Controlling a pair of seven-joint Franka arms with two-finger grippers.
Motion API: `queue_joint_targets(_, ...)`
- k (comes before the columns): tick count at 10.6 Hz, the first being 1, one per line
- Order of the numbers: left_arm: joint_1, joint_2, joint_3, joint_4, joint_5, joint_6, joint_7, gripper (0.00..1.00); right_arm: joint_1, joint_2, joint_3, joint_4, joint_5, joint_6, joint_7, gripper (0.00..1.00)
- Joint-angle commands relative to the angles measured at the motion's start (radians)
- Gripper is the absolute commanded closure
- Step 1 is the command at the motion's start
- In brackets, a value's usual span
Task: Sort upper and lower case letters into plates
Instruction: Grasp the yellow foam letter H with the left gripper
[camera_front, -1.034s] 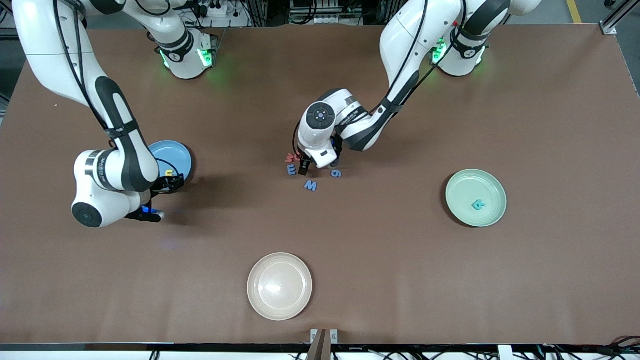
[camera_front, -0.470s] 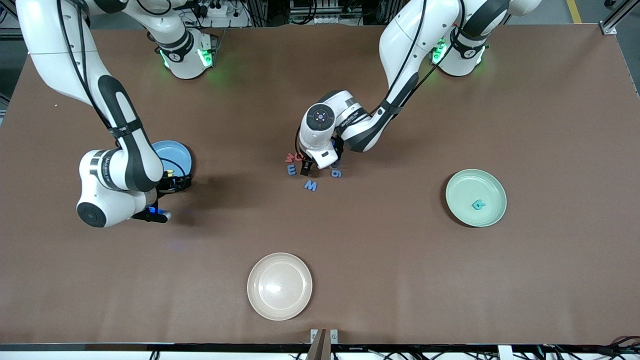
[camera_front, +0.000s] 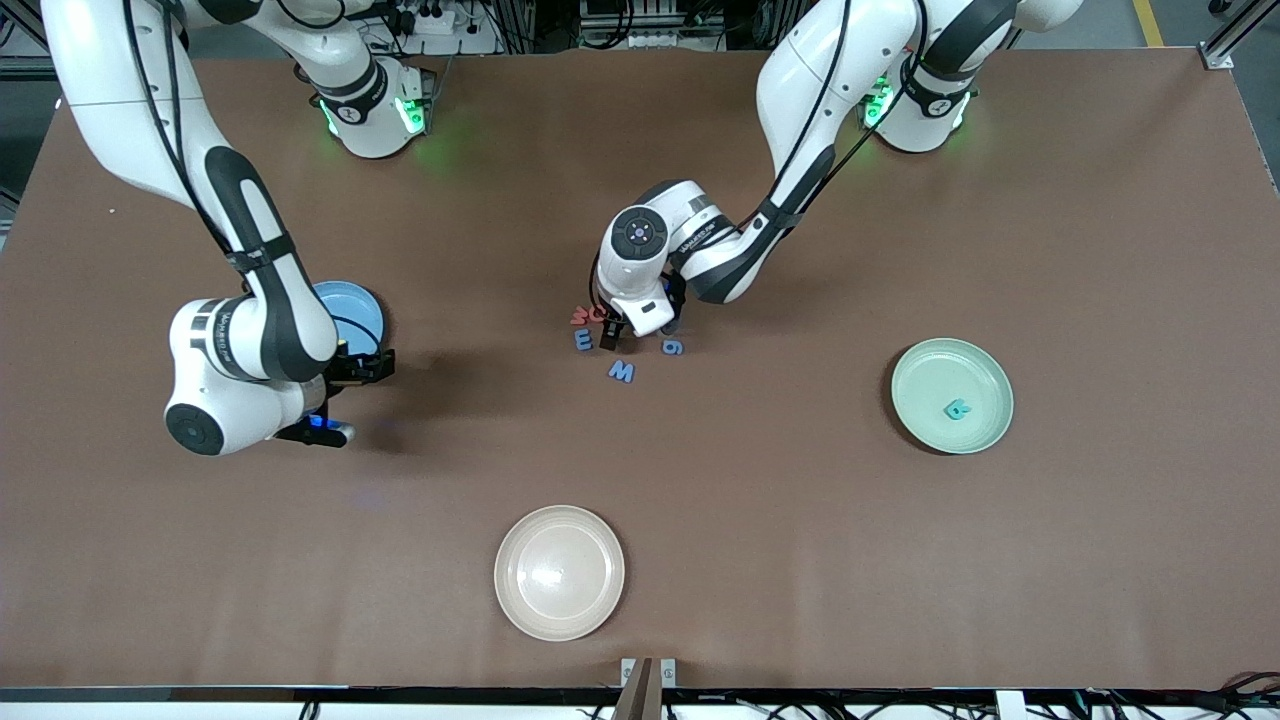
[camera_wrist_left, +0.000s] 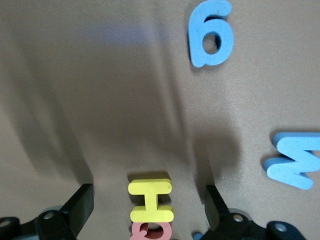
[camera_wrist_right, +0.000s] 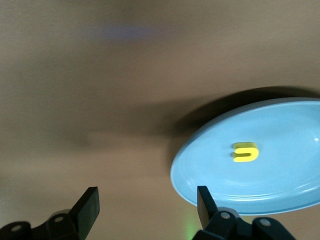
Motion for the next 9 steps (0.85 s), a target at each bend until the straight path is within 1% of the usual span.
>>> queue_joint_targets(1, -0.022, 0.007, 0.011, -0.001, 0.034, 0.025, -0.033, 0.16, 0.016, -0.02, -0.002, -0.009, 0.035, -0.003, 0.021, 0.13)
queue_joint_targets(3, -0.023, 0.006, 0.013, -0.001, 0.034, 0.025, -0.033, 0.43, 0.018, -0.019, 0.0, -0.009, 0.037, -0.001, 0.021, 0.13)
queue_joint_targets(4, -0.029, 0.004, 0.014, -0.001, 0.036, 0.025, -0.031, 0.54, 0.018, -0.019, 0.0, -0.009, 0.037, -0.003, 0.021, 0.13)
queue_joint_targets(6, -0.028, 0.001, 0.014, -0.001, 0.08, 0.025, -0.034, 0.61, 0.018, -0.019, 0.0, -0.009, 0.037, -0.003, 0.023, 0.13)
queue_joint_targets(7, -0.028, -0.001, 0.014, -0.002, 0.08, 0.025, -0.034, 0.66, 0.018, -0.019, 0.0, -0.008, 0.037, -0.003, 0.023, 0.13)
queue_joint_targets(9, -0.022, -0.005, 0.014, -0.006, 0.08, 0.024, -0.033, 0.85, 0.021, -0.019, 0.0, -0.008, 0.039, -0.003, 0.023, 0.14)
